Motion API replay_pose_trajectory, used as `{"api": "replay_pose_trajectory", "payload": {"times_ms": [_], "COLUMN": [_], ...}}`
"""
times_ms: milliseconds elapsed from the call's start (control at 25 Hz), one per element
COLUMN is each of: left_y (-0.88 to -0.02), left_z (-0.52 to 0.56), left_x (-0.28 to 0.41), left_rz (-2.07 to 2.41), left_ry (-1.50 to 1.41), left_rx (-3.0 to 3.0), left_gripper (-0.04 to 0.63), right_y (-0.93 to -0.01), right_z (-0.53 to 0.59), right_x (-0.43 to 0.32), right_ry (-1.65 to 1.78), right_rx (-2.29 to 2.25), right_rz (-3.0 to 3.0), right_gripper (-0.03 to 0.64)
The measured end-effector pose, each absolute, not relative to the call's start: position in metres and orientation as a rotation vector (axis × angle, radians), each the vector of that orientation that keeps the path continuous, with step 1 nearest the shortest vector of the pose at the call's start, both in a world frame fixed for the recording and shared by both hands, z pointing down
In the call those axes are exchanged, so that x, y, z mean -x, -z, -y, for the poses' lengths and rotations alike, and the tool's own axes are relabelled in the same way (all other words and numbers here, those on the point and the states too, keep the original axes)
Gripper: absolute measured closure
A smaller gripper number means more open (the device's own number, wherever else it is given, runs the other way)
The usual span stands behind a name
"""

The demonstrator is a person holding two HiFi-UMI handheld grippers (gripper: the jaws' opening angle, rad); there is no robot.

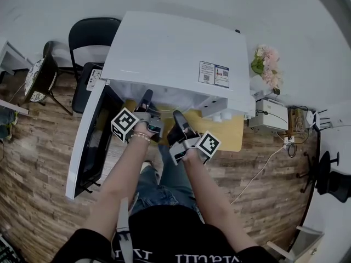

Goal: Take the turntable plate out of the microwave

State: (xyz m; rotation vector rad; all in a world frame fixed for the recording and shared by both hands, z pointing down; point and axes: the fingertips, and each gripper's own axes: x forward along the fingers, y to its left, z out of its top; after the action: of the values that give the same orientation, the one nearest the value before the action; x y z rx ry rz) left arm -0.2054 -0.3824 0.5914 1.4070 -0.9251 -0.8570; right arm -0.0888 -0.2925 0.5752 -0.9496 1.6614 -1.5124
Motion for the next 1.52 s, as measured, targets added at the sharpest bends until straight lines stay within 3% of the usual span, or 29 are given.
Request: {"api": "replay_pose_trajectory", "payload": {"times_ms": [240,840,1520], "left_y": [-0.597,-0.574,-0.551], "left_z": [0.368,0.328,0.265], "left_x": [0.209,0.231,0.213], "left_rz": [0.857,0.757,0.489], "left_ry": [0.872,0.958,0.849], "left_rx": [-1.343,-1.41,-1.544], "left_gripper": [0.561,0.558,0.555], "right_y": [-0.583,-0.576,-0.557], "right_z": [0.274,0.259,0.249], "right_x": [0.096,0.105,0.071], "right_ry": [1.526,1.44,1.288], "right_rx": [1.026,1.125,1.235], "right_rz": [-1.8,-1.953,-1.851], "right_gripper": [0.556,0.53,0.541]}}
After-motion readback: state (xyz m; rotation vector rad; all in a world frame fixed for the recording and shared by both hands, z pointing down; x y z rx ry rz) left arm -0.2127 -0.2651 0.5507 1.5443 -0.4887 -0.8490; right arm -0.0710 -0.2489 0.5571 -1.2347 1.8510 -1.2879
